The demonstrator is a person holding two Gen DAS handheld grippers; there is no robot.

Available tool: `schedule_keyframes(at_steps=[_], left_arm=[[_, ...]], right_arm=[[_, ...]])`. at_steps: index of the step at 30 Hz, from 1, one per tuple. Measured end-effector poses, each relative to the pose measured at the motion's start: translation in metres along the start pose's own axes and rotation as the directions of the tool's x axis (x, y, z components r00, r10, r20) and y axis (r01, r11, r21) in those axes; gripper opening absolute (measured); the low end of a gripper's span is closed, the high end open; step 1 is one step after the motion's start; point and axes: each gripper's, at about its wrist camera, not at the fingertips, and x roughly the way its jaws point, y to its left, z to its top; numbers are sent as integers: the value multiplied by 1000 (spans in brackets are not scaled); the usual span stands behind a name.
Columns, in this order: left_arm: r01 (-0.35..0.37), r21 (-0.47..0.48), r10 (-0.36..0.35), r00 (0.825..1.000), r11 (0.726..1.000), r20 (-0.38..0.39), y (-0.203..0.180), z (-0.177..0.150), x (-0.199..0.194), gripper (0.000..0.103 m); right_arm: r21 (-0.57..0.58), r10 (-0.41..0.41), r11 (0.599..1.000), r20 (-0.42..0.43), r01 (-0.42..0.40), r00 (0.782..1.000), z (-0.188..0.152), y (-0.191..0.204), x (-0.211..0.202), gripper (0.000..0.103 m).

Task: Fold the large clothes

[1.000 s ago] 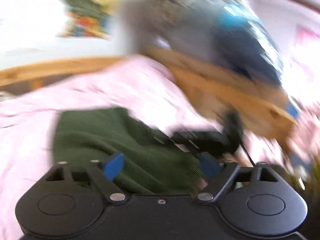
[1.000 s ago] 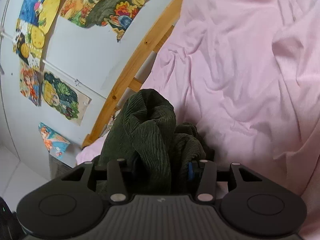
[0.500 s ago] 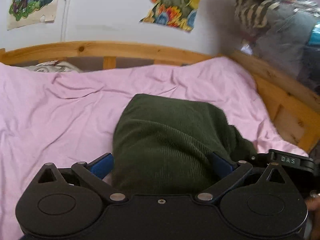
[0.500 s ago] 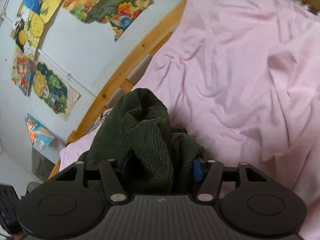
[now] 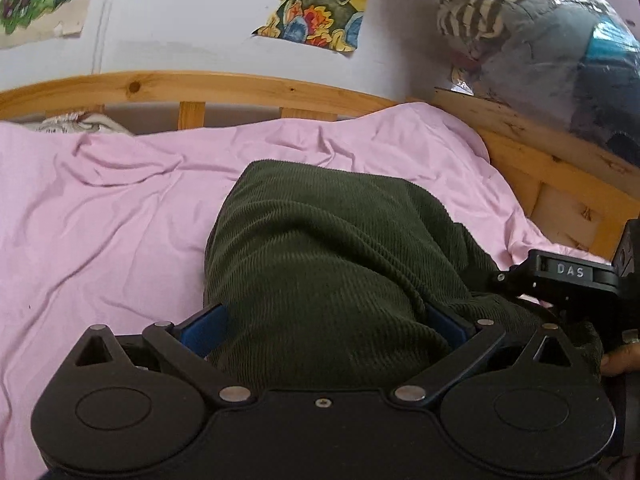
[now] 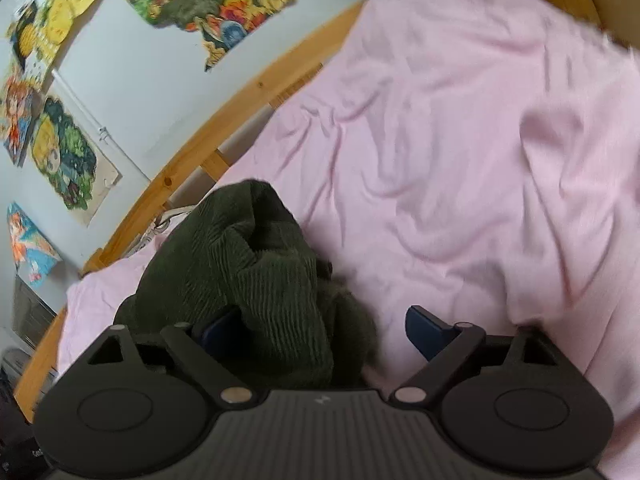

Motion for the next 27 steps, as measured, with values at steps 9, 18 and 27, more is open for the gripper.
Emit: schedule_keyframes(at_steps=[9,18,27], left_arm=[[62,-121,-64,998,991,-12,23,-10,-8,102],[119,-154,-122,992,981,-14,37,-12,-10,102],[130,-185,-143,988,974,-63,52,-16,2,102]], right_arm=[[-370,-192,868,365,331,911,-5,77,-44,103],[-611,-47,777,184,151,982,25,137,32,103],[-607,-72,787,95,115,993,-7,111,105,102]])
